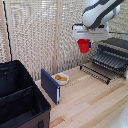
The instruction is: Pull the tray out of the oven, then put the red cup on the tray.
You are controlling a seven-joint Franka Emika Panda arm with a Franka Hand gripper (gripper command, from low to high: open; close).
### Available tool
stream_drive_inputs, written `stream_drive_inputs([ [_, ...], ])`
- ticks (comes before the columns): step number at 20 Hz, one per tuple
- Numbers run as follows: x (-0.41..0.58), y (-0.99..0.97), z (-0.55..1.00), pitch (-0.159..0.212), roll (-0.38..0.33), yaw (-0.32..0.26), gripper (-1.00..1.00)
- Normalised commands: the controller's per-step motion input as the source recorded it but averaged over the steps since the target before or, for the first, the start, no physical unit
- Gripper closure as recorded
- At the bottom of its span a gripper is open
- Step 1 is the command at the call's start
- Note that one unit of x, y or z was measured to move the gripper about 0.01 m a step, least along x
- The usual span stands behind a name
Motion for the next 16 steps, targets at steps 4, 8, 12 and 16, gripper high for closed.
stream_drive_inputs([
  [4,0.359,-0.60,0.84,0.041,0.074,-0.097,1.00],
  [8,0.236,-0.75,0.66,0.051,0.032,-0.102,1.00],
  [12,0.104,-0.80,0.31,0.106,0.012,-0.108,1.00],
  [16,0.028,-0.66,0.24,0.170,0.102,-0.101,1.00],
])
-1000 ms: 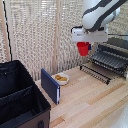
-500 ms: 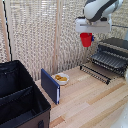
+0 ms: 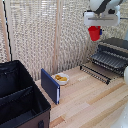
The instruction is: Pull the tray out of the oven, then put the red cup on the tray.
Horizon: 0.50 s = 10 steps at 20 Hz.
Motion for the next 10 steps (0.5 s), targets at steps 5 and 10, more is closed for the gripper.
stream_drive_inputs([
  [5,0.063,-0.42,0.18,0.208,0.194,-0.132,1.00],
  [10,0.330,-0.34,0.02,0.083,0.202,-0.146,1.00],
])
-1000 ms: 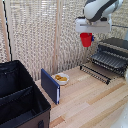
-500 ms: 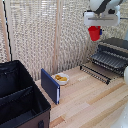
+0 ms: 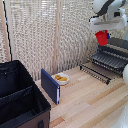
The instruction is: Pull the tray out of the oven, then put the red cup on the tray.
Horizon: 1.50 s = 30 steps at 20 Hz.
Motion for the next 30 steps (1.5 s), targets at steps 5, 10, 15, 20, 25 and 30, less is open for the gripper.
stream_drive_inputs([
  [5,0.461,-0.21,-0.11,-0.053,0.214,-0.168,1.00],
  [10,0.382,-0.19,-0.04,-0.052,0.216,-0.175,1.00],
  [15,0.258,-0.32,0.21,-0.022,0.173,-0.167,1.00],
  [20,0.259,-0.61,0.44,-0.046,0.091,-0.119,1.00],
  [25,0.314,-0.78,0.46,-0.064,0.081,-0.070,1.00],
  [30,0.263,-0.79,0.31,-0.069,0.103,-0.058,1.00],
])
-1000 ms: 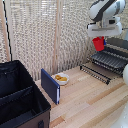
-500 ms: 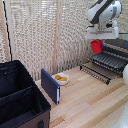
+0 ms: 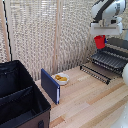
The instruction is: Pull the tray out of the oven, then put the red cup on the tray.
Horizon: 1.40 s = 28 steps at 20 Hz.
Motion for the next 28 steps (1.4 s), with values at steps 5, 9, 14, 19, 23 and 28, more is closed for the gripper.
stream_drive_inputs([
  [5,0.009,-0.57,-0.28,-0.087,0.126,-0.089,1.00],
  [9,0.081,-0.51,-0.23,-0.081,0.127,-0.026,1.00],
  [14,0.074,-0.44,-0.20,-0.028,0.107,-0.037,1.00],
  [19,0.106,-0.36,-0.23,0.000,0.060,-0.028,-1.00],
  [23,0.019,-0.05,-0.01,-0.005,0.006,-0.046,-1.00],
  [28,0.000,0.02,0.23,-0.019,0.000,-0.135,-1.00],
])
